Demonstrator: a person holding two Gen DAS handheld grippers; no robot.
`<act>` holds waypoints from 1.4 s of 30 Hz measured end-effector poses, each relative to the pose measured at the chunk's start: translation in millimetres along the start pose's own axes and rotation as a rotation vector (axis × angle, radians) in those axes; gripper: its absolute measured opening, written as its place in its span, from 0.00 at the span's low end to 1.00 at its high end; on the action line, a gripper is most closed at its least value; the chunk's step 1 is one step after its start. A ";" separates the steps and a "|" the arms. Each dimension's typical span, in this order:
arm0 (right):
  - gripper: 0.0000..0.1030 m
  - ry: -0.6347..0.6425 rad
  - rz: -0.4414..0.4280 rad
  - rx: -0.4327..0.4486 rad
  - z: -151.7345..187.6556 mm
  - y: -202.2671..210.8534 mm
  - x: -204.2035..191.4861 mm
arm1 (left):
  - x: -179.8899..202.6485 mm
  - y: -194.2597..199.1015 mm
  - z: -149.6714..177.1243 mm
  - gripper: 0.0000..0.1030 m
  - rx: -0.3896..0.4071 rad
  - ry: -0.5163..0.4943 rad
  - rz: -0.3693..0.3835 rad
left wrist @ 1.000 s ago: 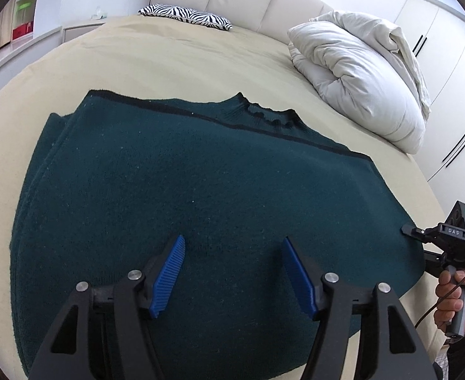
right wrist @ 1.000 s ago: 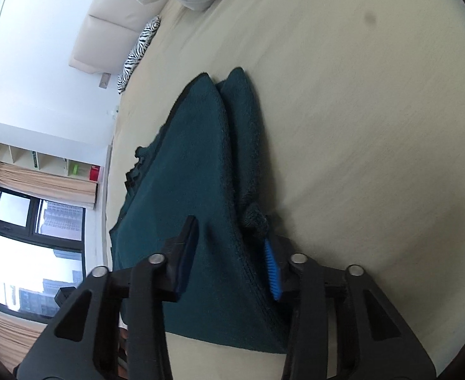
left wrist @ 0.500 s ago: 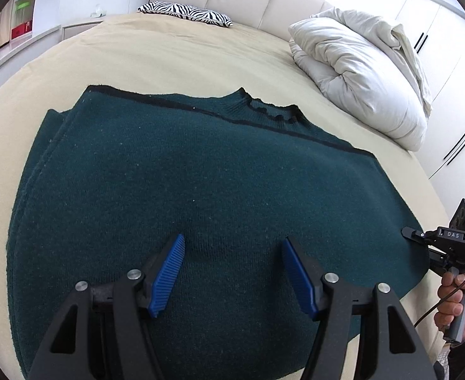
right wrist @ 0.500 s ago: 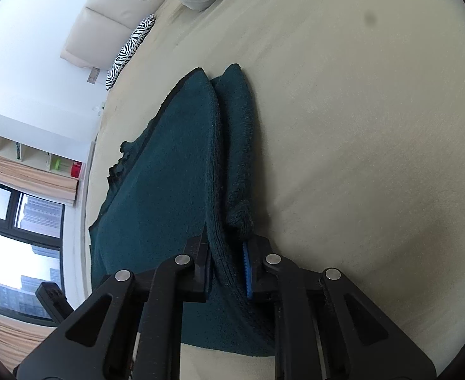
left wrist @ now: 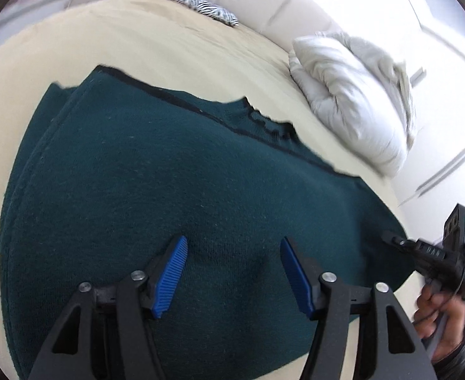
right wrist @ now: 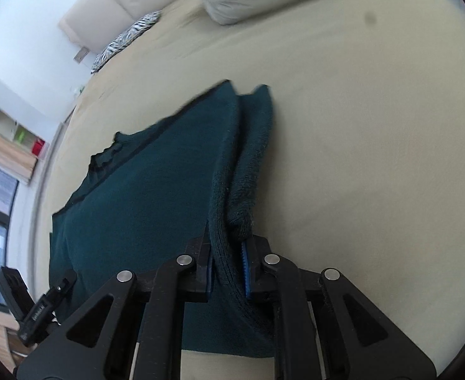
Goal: Fold small clothes
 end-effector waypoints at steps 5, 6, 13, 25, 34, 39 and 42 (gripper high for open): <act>0.11 0.468 -0.107 0.047 16.7 12.5 -157.1 | -16.5 12.3 -26.4 0.58 0.037 0.202 0.073; 0.11 0.525 -0.137 0.044 25.3 13.7 -176.9 | -19.2 12.8 -29.8 0.59 0.035 0.238 0.091; 0.11 0.840 -0.213 -0.047 115.0 -13.4 -246.8 | -5.1 5.4 -36.6 0.75 -0.013 0.343 0.213; 0.11 0.886 -0.215 0.035 112.7 7.4 -242.6 | 43.1 -57.5 -35.1 0.28 -0.224 0.270 0.206; 0.20 0.739 -0.352 -0.018 109.6 39.3 -229.0 | 34.6 -47.1 -31.6 0.12 -0.225 0.231 0.197; 0.24 0.502 -0.558 0.002 79.8 90.2 -216.9 | 3.6 -20.9 -51.2 0.12 -0.193 0.244 0.182; 0.24 0.470 -0.489 0.038 59.2 82.0 -202.1 | -18.6 -4.0 -67.8 0.11 -0.165 0.233 0.145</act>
Point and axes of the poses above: each gripper's, at about its wrist camera, not at the fingertips, and y roughly against the way its jaws point, x to its right, z to its underside, the point moved 10 cm from there along -y, roughly the way its jaws point, and after that the axes turned 15 degrees about x, right-handed, at the moved point
